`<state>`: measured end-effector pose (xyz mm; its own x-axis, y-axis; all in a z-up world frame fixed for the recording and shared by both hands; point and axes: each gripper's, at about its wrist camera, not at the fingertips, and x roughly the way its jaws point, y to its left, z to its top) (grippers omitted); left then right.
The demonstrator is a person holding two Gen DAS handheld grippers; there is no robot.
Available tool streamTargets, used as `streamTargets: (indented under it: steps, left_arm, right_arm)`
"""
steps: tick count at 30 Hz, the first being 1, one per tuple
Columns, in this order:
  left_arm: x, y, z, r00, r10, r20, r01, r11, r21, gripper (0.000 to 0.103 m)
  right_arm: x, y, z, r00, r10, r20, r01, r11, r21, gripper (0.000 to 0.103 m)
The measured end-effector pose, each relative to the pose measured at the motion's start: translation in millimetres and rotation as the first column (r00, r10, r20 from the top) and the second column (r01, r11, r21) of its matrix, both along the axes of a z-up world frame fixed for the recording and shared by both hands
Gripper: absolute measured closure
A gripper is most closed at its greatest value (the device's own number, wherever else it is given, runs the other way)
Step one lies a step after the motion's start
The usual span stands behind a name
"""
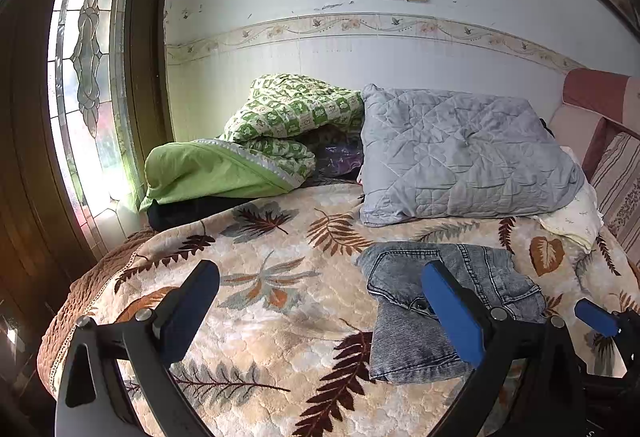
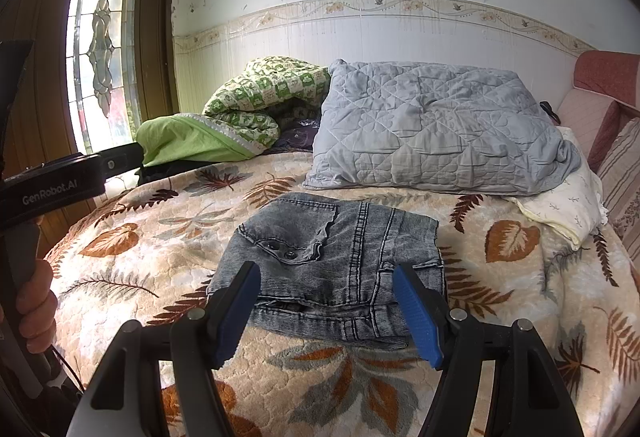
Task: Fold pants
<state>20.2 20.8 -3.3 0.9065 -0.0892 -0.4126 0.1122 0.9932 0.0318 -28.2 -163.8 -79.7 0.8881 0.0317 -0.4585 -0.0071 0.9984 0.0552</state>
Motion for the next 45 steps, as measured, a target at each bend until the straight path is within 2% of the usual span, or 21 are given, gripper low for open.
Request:
streamTargets:
  steps: [21, 45]
  left_arm:
    - [-2, -3, 2, 0.999, -0.030, 0.011, 0.030, 1.000, -0.007, 0.002]
    - [11, -11, -6, 0.998, -0.056, -0.006, 0.057, 0.998, 0.020, 0.002]
  right_arm:
    - [5, 4, 1, 1.000, 0.009, 0.000, -0.009, 1.000, 0.007, 0.031]
    - [22, -11, -9, 1.000, -0.008, -0.030, 0.010, 0.999, 0.040, 0.031]
